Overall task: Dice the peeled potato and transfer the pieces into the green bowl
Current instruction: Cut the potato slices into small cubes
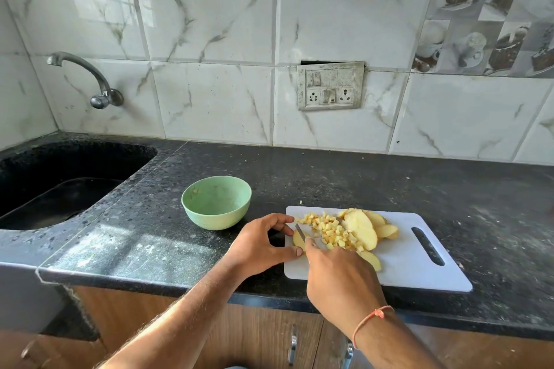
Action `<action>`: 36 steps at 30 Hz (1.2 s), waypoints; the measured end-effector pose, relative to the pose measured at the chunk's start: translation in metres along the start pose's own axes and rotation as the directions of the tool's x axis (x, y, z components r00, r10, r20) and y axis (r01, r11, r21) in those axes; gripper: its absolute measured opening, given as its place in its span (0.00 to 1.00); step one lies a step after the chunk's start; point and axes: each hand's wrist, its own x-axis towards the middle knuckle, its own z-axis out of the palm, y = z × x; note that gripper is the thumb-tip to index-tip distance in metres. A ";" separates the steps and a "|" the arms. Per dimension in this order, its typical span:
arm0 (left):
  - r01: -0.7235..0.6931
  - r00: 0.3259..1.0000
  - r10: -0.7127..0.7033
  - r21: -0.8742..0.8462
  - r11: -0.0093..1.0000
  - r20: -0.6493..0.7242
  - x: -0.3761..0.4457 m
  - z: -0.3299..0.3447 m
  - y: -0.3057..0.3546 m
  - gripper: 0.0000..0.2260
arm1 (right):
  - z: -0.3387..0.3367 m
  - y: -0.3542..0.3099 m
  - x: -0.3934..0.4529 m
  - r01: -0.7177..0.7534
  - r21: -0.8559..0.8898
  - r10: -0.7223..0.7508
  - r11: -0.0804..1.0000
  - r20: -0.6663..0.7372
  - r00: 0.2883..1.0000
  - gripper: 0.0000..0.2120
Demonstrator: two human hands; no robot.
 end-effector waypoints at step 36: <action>0.023 1.000 -0.023 0.027 0.999 -0.006 -0.003 0.000 0.004 0.28 | -0.015 0.008 -0.025 0.025 0.054 -0.027 0.998 0.052 0.998 0.30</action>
